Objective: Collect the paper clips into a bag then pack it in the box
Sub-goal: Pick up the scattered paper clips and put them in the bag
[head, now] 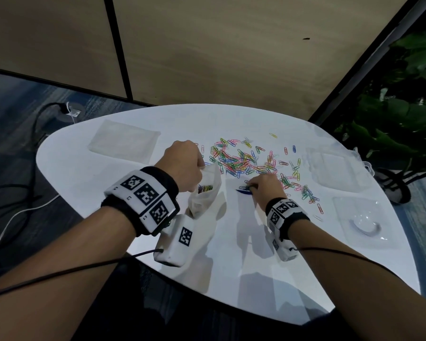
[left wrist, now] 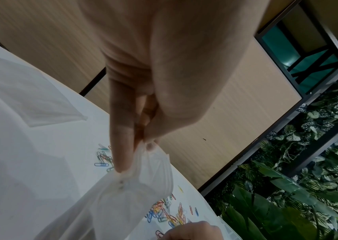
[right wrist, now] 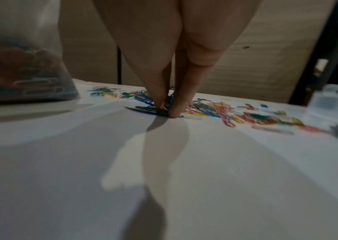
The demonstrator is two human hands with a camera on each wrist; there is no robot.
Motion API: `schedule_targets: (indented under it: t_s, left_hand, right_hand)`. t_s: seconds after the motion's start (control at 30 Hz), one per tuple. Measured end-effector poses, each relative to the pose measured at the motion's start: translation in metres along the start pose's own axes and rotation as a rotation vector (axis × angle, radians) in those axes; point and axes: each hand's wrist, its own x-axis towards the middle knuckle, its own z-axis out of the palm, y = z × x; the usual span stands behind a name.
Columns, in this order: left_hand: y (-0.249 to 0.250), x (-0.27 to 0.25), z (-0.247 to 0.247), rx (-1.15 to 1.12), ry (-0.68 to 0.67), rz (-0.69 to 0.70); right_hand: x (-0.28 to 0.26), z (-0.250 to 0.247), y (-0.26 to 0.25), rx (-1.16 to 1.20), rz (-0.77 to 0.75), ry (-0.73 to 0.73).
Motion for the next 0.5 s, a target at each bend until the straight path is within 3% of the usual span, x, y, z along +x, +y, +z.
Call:
schedule_targets:
  t_s: [0.13, 0.27, 0.37, 0.5]
  left_hand:
    - [0.006, 0.0, 0.002, 0.004, -0.021, 0.007]
    - [0.018, -0.001, 0.007, 0.003, -0.044, 0.032]
    - [0.025, 0.0, 0.013, 0.009, -0.053, 0.036]
    - [0.034, 0.001, 0.023, -0.026, -0.042, 0.008]
  right_hand:
    - [0.001, -0.015, 0.009, 0.373, 0.204, 0.065]
    - [0.0, -0.042, -0.001, 1.123, 0.387, 0.003]
    - [-0.011, -0.07, -0.023, 1.546, 0.297, -0.1]
    - [-0.029, -0.088, -0.045, 1.603, 0.197, -0.33]
